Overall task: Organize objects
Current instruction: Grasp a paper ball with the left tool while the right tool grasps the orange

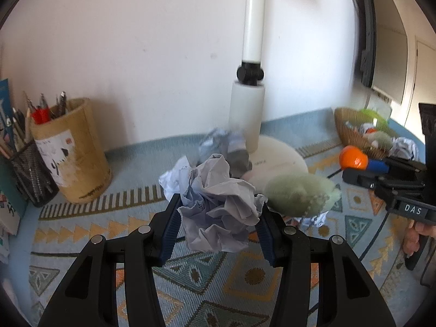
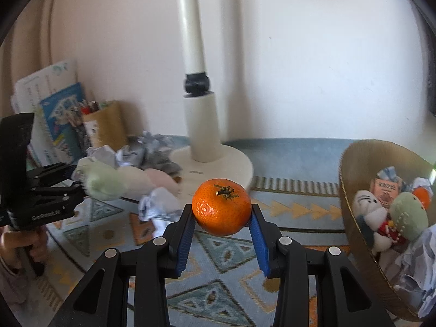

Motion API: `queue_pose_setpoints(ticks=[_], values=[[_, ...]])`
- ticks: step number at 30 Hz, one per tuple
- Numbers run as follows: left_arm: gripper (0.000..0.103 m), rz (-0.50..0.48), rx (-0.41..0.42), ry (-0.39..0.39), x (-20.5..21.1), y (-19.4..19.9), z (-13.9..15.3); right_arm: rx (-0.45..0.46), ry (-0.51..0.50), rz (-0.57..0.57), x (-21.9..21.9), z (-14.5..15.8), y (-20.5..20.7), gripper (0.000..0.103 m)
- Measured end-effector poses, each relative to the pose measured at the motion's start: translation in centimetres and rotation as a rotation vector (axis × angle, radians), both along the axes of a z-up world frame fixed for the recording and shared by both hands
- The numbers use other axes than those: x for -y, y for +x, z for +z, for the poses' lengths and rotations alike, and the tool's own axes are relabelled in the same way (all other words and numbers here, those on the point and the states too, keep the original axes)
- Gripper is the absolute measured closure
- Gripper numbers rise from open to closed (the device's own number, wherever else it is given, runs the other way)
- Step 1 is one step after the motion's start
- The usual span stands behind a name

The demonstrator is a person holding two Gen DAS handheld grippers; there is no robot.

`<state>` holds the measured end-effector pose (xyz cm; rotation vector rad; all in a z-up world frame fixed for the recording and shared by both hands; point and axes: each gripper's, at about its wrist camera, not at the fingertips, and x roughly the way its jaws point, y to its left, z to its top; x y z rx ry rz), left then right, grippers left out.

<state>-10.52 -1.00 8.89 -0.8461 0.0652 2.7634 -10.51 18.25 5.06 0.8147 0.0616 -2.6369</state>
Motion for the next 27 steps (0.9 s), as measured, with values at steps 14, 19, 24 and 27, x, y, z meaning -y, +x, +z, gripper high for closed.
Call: queue_pose_setpoints(ticks=[14,19,24,27], values=[[0.055,0.022,-0.049,0.040,0.8,1.7,0.6,-0.037,-0.017,0.013,0.1,0.4,0.9,0.064],[0.055,0.047,-0.024,0.048,1.2,2.8,0.4,-0.055,0.003,0.017,0.5,0.5,1.7,0.064],[0.055,0.044,-0.017,0.021,0.8,4.3,0.4,-0.050,0.001,0.024,0.6,0.4,3.1,0.064],[0.055,0.031,-0.019,0.013,0.2,5.2,0.6,-0.052,0.008,0.029,0.7,0.4,4.1,0.064]])
